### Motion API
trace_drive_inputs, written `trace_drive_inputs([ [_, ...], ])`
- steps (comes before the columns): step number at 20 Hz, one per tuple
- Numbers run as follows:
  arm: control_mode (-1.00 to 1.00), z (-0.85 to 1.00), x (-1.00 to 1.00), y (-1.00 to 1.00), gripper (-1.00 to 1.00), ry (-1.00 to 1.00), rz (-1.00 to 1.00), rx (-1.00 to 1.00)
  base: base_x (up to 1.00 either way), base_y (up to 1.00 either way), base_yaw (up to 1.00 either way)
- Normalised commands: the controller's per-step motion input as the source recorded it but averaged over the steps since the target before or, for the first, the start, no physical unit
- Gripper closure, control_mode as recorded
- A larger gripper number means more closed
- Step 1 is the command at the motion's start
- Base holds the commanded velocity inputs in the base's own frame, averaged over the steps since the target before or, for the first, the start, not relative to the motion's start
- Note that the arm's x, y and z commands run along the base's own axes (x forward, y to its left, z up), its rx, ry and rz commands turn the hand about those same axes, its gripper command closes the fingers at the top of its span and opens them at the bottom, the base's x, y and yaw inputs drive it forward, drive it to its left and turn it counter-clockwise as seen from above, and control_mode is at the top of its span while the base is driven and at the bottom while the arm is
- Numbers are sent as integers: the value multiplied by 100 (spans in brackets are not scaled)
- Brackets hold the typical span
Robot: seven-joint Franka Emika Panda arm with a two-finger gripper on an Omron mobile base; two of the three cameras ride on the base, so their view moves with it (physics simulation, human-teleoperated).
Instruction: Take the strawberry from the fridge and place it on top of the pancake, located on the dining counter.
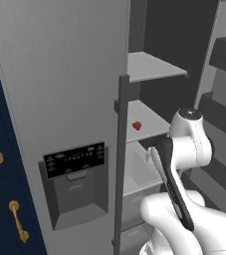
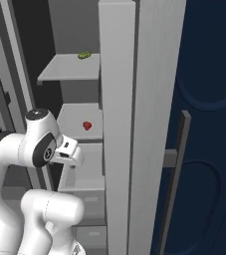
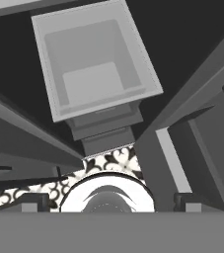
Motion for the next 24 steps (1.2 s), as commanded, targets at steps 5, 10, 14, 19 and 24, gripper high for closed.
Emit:
trace_drive_inputs([
  [5, 100, 0, 0, 0, -100, 0, 0, 0, 14, -2, 1],
  [10, -100, 6, 52, -2, -100, -24, 12, 0, 7, -1, 1],
  [14, -100, 33, 78, 0, -100, -21, 20, 0, 0, 0, 0],
  [19, -100, 31, 89, 0, -100, -8, 2, 0, 0, 0, 0],
  [24, -100, -5, 59, 0, -100, -19, -2, 1, 0, 0, 0],
])
